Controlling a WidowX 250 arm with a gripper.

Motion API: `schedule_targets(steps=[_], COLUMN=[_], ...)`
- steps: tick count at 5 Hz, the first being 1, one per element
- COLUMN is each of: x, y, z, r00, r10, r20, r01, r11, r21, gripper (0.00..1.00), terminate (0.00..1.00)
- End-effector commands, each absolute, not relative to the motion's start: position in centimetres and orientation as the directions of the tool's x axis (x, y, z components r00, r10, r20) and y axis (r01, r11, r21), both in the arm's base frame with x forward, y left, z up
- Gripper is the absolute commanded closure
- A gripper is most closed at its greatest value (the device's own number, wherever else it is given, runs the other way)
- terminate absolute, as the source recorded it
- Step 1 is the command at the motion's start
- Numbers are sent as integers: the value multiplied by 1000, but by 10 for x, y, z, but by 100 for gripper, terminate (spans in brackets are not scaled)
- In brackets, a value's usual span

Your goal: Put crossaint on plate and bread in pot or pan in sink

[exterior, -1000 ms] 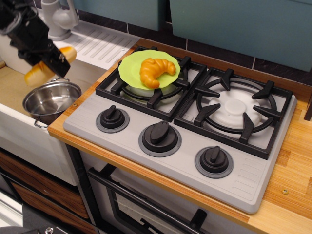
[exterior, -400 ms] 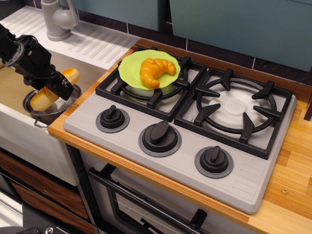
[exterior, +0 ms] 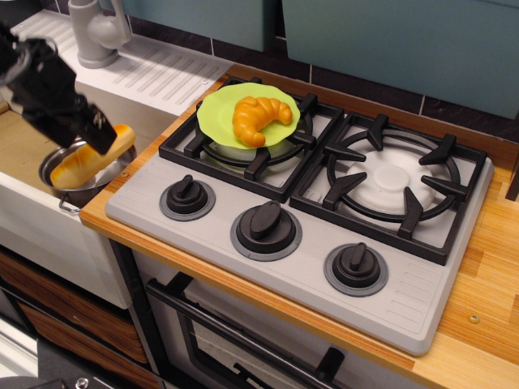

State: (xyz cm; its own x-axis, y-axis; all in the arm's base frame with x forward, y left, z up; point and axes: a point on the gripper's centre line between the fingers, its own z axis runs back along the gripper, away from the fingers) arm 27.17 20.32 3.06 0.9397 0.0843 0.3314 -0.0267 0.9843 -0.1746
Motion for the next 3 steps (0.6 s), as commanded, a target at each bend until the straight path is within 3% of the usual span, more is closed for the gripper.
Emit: schedule_targets(steps=[1,2,3], x=[290,294,294], y=[200,186,186], z=[112,160,160], r00=[947,973,973], r10=[34,29,29], r20=[320,231,231], r01=[-27,-50,-50], r11=[999,995,995], r21=[-26,84,84], gripper=[0,0,0], terminate=[0,0,0])
